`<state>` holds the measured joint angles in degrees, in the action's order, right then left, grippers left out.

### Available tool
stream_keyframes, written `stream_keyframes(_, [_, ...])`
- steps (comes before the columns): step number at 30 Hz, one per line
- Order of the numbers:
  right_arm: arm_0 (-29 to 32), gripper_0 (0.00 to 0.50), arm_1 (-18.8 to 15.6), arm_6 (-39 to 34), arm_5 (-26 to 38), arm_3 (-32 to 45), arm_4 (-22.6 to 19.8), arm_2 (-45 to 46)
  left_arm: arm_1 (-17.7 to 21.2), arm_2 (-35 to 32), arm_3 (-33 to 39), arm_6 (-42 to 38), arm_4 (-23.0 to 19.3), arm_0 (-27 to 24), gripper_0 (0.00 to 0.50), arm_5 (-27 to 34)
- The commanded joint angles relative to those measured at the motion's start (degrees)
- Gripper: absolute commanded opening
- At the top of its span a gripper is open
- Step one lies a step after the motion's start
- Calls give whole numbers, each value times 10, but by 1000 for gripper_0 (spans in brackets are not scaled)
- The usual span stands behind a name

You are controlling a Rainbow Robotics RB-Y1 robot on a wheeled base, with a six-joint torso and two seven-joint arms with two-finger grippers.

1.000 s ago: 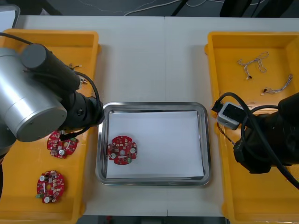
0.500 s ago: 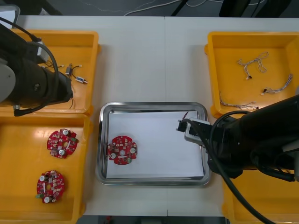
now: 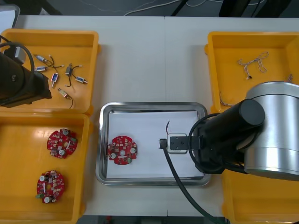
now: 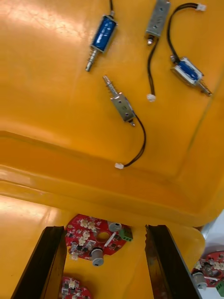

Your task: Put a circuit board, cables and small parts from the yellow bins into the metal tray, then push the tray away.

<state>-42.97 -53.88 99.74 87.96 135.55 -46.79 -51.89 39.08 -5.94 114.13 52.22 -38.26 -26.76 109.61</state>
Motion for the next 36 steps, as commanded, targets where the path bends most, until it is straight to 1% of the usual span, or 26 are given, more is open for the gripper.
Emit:
stream_keyframes(1, [-42,0,34,11,-20,-19,20,-56,21,-23,-37,66,-2,-32,476,4])
stream_keyframes(3, [-49,0,46,11,-27,-35,26,-75,22,-23,-67,69,2,-42,472,4])
stream_keyframes(7, [-58,0,62,5,-35,-58,40,-109,22,-22,-98,77,13,-49,474,4])
stream_keyframes(11, [-66,0,69,2,-34,-71,64,-141,21,-18,-131,79,15,-65,472,4])
stream_keyframes(14, [-67,0,77,-1,-44,-84,82,-162,21,-17,-169,75,14,-90,472,4])
stream_keyframes(19, [-67,0,89,0,-59,-100,97,-185,21,-17,-207,63,18,-109,471,-10])
stream_keyframes(23, [-67,0,99,-2,-68,-110,104,-201,21,-15,-221,29,16,-112,470,-38])
stream_keyframes(26, [-67,0,101,-4,-72,-115,105,-207,21,3,-223,-5,28,-121,472,-46])
stream_keyframes(28, [-67,0,101,-5,-75,-115,106,-208,21,16,-227,-29,32,-127,481,-55])
stream_keyframes(32, [-67,0,101,-8,-76,-115,106,-208,18,40,-230,-70,43,-130,491,-87])
stream_keyframes(33, [-67,15,101,-9,-76,-115,108,-209,16,45,-230,-82,48,-130,492,-94])
stream_keyframes(34, [-68,48,101,-9,-76,-115,111,-209,16,46,-231,-87,49,-130,490,-98])
stream_keyframes(36, [-68,243,101,-9,-77,-112,119,-208,12,52,-236,-104,55,-131,493,-108])
